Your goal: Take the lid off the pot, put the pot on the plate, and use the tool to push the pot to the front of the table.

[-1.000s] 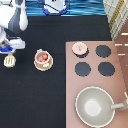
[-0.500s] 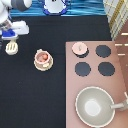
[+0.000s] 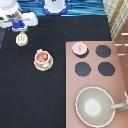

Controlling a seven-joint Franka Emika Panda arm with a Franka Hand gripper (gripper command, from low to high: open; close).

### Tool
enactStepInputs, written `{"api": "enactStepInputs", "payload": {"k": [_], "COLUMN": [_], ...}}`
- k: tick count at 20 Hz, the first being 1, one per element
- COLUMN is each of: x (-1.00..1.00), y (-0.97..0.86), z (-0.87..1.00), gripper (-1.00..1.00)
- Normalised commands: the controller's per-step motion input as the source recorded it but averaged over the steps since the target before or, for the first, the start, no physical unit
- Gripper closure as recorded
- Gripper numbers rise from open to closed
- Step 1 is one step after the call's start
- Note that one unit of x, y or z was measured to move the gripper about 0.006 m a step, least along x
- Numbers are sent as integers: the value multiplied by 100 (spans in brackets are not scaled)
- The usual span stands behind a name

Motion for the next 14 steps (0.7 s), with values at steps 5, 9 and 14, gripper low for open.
{"api": "enactStepInputs", "payload": {"k": [5,9,14], "x": [-44,-61,-77], "y": [99,71,35], "z": [-50,-59,-55], "gripper": [100,100,100]}}
